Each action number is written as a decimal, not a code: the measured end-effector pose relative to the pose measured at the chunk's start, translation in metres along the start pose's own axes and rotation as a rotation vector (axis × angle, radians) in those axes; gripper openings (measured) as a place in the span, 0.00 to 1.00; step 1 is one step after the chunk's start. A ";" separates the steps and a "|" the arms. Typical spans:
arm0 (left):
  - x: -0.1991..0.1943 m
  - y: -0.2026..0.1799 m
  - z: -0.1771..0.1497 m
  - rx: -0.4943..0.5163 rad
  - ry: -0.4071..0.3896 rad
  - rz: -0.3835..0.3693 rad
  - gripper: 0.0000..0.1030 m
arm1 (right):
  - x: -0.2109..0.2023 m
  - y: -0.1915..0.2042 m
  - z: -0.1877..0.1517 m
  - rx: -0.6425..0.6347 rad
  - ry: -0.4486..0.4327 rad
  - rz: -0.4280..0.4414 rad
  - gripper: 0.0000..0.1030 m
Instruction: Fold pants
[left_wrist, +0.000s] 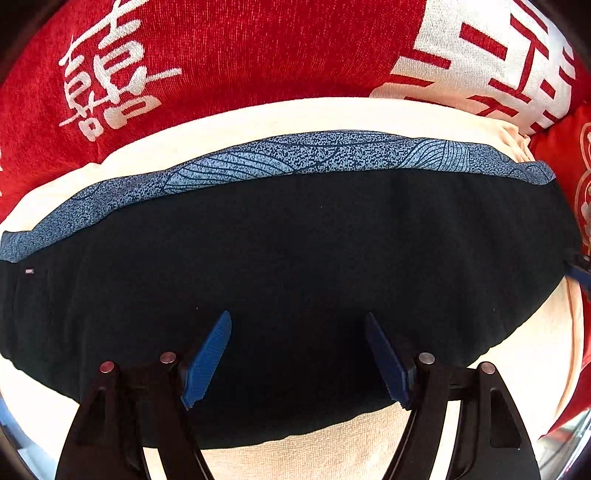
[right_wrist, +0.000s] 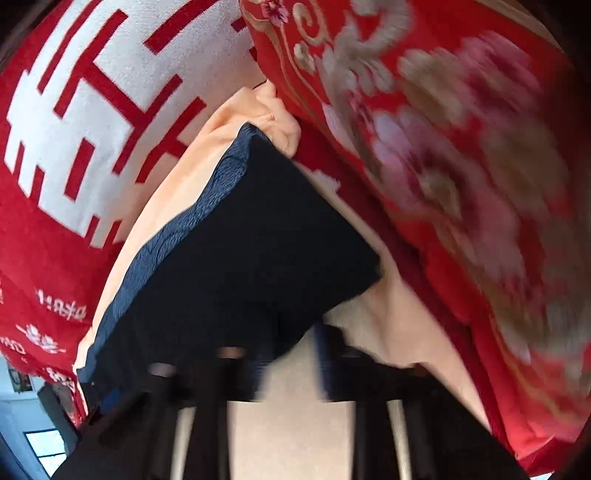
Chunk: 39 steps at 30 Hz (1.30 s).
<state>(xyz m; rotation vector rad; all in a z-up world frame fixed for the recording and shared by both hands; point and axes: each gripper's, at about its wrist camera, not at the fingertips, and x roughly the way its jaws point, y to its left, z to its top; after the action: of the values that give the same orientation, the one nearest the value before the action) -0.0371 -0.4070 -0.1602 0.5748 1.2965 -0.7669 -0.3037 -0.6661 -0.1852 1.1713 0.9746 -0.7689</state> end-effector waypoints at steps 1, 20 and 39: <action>0.000 0.001 0.001 0.002 0.003 0.000 0.74 | -0.007 0.011 0.005 -0.045 -0.034 0.015 0.08; 0.024 -0.033 0.116 0.043 -0.067 0.054 0.80 | 0.038 0.078 0.052 -0.350 -0.019 -0.070 0.34; -0.016 0.161 0.044 -0.174 0.051 0.214 0.80 | 0.053 0.104 -0.080 -0.162 0.257 0.334 0.43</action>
<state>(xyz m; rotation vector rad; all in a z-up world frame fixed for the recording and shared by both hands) 0.1138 -0.3357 -0.1423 0.5845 1.3087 -0.4606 -0.2073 -0.5643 -0.2010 1.2679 0.9972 -0.2720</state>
